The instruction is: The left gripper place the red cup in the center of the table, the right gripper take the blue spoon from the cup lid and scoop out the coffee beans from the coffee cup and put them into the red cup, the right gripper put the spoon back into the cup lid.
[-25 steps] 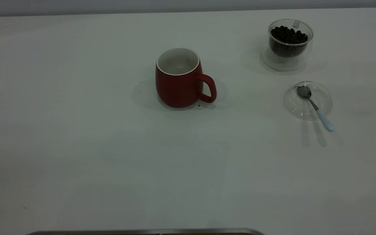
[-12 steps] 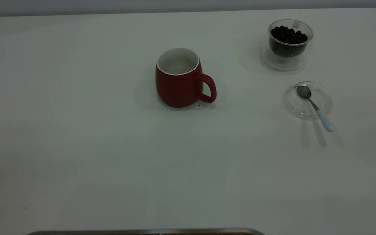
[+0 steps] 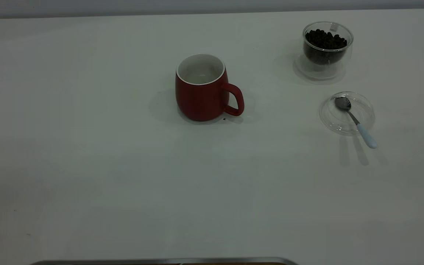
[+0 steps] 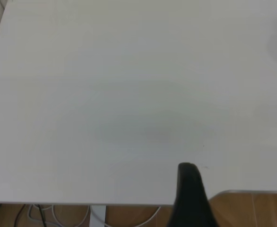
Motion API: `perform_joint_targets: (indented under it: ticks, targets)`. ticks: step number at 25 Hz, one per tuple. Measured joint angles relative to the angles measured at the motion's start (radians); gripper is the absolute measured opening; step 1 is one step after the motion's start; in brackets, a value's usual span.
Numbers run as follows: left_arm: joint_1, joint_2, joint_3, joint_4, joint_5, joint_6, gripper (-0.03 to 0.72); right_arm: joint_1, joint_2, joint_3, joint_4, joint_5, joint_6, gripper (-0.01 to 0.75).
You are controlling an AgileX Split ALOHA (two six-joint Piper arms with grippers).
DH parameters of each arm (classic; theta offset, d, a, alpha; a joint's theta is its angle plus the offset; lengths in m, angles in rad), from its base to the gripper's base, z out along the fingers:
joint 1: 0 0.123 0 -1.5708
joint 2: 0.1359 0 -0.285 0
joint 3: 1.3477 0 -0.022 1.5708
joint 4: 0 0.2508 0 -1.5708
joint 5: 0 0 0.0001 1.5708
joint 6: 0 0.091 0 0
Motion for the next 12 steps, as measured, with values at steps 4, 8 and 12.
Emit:
perform_joint_targets:
  ticks: [4, 8, 12]
  targets:
    - [0.0, 0.0, 0.0, 0.0, 0.0, 0.0, 0.587, 0.0, 0.0, 0.001, -0.019, 0.0, 0.033, 0.492]
    - [0.0, 0.0, 0.0, 0.0, 0.0, 0.0, 0.587, 0.0, 0.0, 0.003, -0.022, -0.001, 0.044, 0.492]
    - [0.0, 0.0, 0.0, 0.0, 0.0, 0.0, 0.587, 0.0, 0.0, 0.004, -0.023, -0.002, 0.045, 0.492]
